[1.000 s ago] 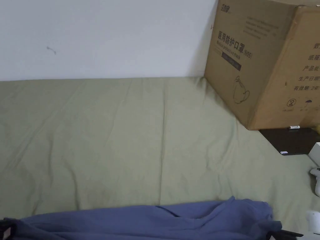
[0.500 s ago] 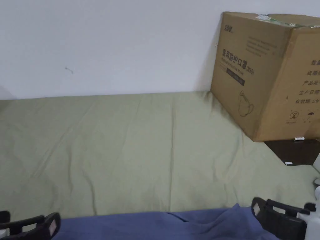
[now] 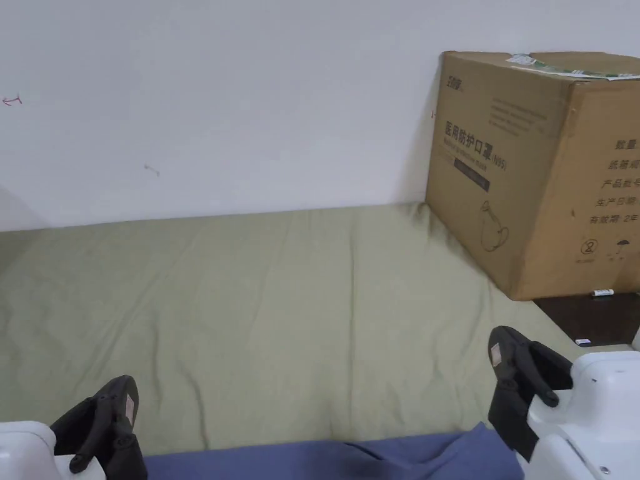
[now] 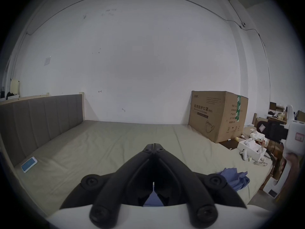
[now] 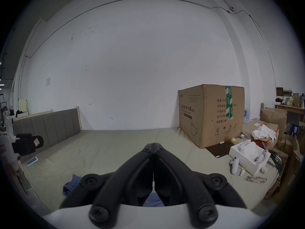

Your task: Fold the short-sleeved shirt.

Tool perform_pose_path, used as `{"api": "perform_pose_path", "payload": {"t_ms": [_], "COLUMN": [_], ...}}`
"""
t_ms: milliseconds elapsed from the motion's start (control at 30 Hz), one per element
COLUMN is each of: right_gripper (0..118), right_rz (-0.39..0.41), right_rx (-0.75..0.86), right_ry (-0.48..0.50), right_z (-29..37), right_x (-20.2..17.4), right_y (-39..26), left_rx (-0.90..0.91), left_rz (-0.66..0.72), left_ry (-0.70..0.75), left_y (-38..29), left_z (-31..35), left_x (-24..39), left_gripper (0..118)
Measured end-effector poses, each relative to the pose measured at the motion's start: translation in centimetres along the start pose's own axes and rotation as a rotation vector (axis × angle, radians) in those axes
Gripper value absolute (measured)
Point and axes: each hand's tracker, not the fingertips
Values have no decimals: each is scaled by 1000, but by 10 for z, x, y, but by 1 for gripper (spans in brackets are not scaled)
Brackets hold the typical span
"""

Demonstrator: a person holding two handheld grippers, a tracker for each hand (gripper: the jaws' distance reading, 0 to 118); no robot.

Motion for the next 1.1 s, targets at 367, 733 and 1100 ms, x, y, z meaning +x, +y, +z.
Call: {"api": "perform_pose_path", "payload": {"t_ms": [367, 733, 1100], "right_gripper": [0, 0, 0], "right_rz": [-20, 6, -15], "right_rx": [-186, -338, -428], "right_ry": [58, 104, 152], "right_z": [-7, -41, -54], "right_x": [12, -6, -24], "right_y": [-6, -22, -33], "left_rx": [-769, -833, -844], "left_rz": [670, 1109, 959], "left_ry": [-431, -511, -361], "left_y": [-48, -204, -238], "left_z": [-121, -152, -187], "left_x": [-193, -247, -192], "left_gripper": [13, 118, 5]}}
